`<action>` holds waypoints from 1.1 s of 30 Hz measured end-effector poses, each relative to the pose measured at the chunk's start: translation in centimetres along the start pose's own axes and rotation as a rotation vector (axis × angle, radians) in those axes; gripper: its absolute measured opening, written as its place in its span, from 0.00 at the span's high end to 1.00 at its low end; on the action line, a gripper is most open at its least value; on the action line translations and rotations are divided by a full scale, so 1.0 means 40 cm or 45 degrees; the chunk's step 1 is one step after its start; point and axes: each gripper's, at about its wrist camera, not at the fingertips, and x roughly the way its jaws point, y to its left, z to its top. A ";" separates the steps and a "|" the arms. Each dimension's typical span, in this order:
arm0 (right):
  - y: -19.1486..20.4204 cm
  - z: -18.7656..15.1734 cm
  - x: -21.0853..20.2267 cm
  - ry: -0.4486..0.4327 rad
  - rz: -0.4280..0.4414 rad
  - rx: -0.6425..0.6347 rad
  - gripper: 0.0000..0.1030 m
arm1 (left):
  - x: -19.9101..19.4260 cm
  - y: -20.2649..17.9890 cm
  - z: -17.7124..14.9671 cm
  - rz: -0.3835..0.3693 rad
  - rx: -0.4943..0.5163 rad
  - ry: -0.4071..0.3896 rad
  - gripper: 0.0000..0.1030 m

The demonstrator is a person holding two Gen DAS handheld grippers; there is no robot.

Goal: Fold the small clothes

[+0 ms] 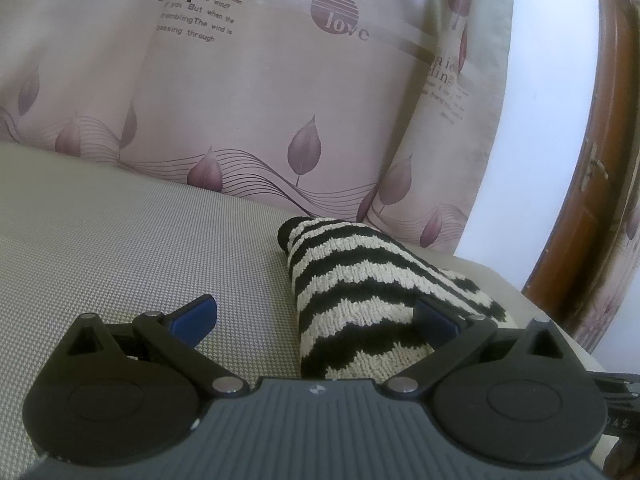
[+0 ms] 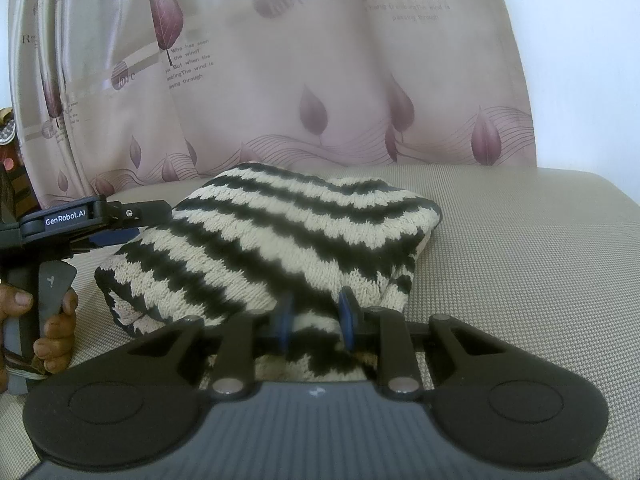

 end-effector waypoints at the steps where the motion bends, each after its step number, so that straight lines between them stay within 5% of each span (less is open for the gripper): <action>1: 0.000 0.000 0.000 0.000 -0.001 -0.001 0.78 | 0.000 0.000 0.000 -0.001 -0.001 0.000 0.00; 26: 0.060 0.042 0.009 0.090 -0.098 -0.158 0.73 | 0.061 0.047 0.067 -0.164 -0.024 0.136 0.00; 28: 0.066 0.052 0.006 0.100 -0.104 -0.170 0.68 | 0.068 0.046 0.073 -0.178 -0.021 0.149 0.00; 32: 0.077 0.069 -0.005 0.093 -0.143 -0.203 0.24 | 0.081 0.036 0.079 -0.193 0.010 0.177 0.00; 33: 0.078 0.073 -0.009 0.089 -0.155 -0.211 0.24 | 0.082 0.034 0.080 -0.198 0.017 0.175 0.00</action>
